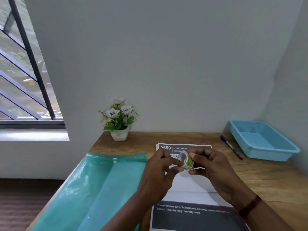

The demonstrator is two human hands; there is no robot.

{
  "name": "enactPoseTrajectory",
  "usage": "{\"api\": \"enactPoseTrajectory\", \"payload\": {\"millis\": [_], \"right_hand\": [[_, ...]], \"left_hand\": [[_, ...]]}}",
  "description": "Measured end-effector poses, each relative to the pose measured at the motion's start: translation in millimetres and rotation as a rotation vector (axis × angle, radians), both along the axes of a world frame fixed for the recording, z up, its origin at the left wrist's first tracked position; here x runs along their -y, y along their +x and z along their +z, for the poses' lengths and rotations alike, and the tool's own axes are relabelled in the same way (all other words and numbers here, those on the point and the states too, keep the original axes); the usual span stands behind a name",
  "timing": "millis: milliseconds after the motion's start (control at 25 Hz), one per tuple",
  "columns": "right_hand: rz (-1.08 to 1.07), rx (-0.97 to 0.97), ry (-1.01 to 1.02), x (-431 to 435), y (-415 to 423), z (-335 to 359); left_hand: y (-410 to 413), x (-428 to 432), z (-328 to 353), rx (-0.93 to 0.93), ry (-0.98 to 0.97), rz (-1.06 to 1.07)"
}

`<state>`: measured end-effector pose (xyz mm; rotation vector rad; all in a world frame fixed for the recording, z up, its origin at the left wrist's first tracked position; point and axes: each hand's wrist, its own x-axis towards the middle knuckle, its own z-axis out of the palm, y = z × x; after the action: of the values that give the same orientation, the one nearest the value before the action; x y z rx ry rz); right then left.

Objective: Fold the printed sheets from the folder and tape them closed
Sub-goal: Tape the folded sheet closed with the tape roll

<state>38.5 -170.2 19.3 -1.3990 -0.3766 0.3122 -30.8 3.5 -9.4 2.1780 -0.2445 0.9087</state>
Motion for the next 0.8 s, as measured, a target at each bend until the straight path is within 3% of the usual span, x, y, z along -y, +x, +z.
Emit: {"api": "enactPoseTrajectory", "payload": {"millis": [120,360,560,800], "right_hand": [[-0.004,-0.014,0.052,-0.8,-2.2,-2.1],[-0.035,0.138,-0.031,-2.1,-7.5,-5.6],[0.001,0.184,-0.094,-1.9,-15.6,-6.2],[-0.046,0.248,-0.133,-0.6,-14.5,-5.1]], "left_hand": [[0.1,1.2,-3.2,-0.054,0.012,-0.003],[-2.7,8.9,-0.3,-0.358,-0.403,-0.062],[1.0,7.2,-6.6,-0.313,-0.378,-0.011],[-0.7,7.7,-5.9,-0.284,-0.368,-0.125]]}}
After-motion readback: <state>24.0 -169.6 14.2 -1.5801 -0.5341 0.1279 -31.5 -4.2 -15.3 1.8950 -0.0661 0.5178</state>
